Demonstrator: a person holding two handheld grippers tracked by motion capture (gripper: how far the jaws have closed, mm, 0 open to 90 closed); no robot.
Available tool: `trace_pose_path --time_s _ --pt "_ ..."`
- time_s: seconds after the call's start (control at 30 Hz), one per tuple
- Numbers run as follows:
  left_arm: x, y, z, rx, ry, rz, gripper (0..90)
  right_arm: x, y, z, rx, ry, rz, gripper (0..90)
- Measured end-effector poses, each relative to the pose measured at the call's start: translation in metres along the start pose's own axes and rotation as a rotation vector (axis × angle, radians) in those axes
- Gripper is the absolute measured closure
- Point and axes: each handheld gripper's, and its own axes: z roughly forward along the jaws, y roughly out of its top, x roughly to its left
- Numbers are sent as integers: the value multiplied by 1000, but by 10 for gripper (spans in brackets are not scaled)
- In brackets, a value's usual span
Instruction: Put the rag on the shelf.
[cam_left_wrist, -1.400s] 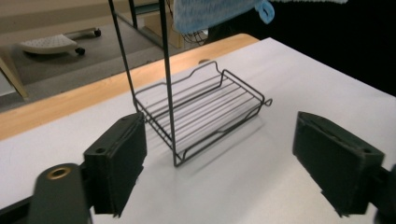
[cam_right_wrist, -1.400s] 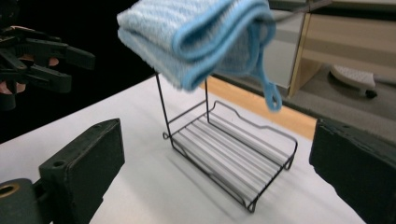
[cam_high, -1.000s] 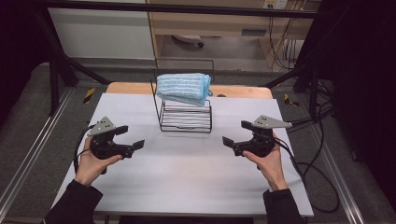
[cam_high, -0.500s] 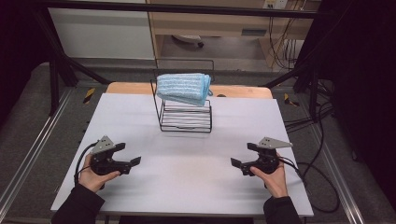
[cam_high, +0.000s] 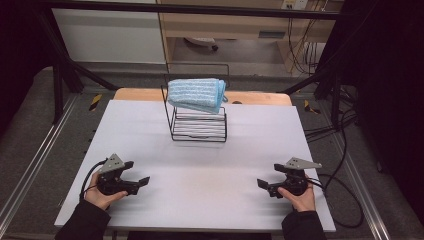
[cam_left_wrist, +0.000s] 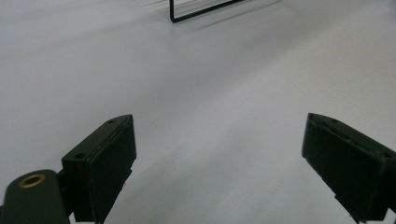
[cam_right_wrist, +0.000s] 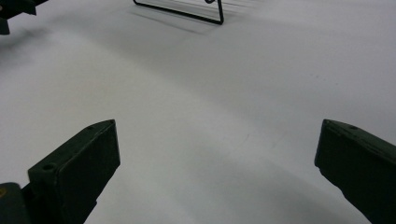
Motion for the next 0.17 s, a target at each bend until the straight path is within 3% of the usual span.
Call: trace_pose_path --time_s 0.17 --pt "-1 0 0 2 4 8 102 -1 -2 2 24 -5 -2 8"
